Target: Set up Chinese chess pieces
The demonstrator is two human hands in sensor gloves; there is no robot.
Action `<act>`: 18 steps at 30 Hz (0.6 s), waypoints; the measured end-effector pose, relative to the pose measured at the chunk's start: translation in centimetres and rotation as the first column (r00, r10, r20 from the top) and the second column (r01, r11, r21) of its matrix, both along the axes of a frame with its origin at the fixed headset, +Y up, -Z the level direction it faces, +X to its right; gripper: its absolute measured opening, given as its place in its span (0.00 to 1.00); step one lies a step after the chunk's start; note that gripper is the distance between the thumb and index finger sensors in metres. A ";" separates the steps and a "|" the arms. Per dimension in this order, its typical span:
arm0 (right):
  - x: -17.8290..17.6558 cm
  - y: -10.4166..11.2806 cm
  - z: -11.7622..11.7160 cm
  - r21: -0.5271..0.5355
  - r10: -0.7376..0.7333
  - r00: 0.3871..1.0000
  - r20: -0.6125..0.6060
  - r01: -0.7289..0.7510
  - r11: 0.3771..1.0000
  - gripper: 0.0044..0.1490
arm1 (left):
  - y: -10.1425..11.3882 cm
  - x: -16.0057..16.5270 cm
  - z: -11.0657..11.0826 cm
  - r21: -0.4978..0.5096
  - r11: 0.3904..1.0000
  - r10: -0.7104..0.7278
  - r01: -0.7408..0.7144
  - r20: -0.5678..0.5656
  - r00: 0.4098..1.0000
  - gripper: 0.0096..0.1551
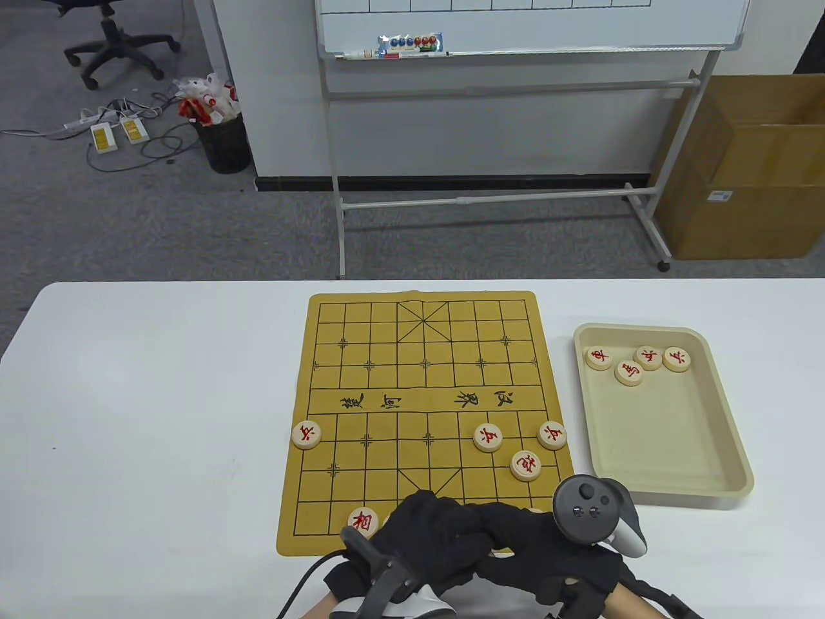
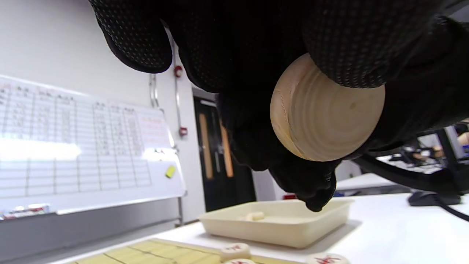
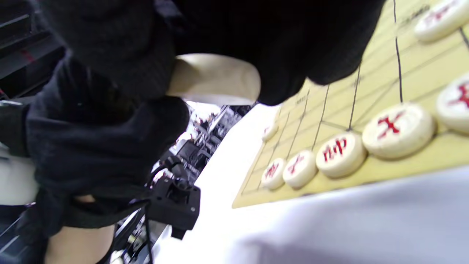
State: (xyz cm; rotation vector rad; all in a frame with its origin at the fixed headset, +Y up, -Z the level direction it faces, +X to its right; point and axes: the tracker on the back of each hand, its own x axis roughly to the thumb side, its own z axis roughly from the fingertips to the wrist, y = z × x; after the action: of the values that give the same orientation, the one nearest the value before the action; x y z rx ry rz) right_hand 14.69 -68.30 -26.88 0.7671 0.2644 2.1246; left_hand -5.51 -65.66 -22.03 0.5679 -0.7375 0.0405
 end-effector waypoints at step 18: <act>0.6 0.7 1.7 0.421 0.211 0.949 0.233 -0.294 0.858 0.47 | -6.1 -9.4 -15.5 -0.373 0.874 -0.468 0.311 -0.475 0.745 0.27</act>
State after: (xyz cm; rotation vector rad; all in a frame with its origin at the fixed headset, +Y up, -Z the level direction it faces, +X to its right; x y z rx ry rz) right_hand 15.31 -67.58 -25.19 0.8277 -0.2544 2.5325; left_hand -14.93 -71.72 -37.51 0.1256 -0.2553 -0.4056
